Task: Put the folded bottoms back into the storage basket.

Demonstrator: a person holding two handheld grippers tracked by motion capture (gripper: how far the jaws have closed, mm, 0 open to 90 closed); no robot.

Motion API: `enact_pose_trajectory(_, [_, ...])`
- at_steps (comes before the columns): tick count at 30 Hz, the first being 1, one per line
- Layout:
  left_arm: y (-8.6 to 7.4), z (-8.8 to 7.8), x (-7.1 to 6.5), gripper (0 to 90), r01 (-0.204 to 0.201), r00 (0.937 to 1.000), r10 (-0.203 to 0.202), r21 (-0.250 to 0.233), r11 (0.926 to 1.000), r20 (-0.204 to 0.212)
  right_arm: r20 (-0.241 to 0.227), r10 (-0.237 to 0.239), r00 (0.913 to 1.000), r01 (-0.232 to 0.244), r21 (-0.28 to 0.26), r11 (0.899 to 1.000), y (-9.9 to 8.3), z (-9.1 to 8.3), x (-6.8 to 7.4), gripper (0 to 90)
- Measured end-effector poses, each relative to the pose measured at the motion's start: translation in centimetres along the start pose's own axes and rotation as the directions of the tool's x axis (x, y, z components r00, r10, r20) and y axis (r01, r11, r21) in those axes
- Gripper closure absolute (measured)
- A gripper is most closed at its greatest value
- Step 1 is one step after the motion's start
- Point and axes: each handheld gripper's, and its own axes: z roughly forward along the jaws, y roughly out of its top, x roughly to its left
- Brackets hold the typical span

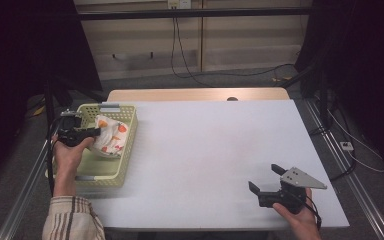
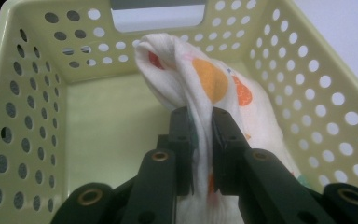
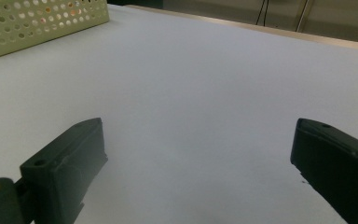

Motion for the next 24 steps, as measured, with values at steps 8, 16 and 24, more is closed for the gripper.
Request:
enact_pose_trajectory(8, [-0.53, 0.17, 0.71, 79.8, 0.02, 0.9998, -0.02, 0.002, 0.9998, -0.007, -0.005, -0.001, 1.0, 0.001, 0.011, 1.0, -0.04, 0.11, 0.07, 2.9])
enact_pose_trajectory(16, [-0.71, 0.34, 0.97, 77.2, 0.035, 0.9988, -0.034, 0.025, 0.9991, -0.036, -0.007, -0.004, 1.0, 0.004, 0.014, 1.0, -0.07, 0.13, 0.04, 2.9])
enact_pose_trajectory(24, [-0.88, 0.71, 0.94, 76.1, 0.042, 0.9967, -0.038, 0.056, 0.9976, -0.071, -0.011, -0.003, 0.9999, 0.003, 0.015, 1.0, -0.08, 0.15, 0.06, 2.9])
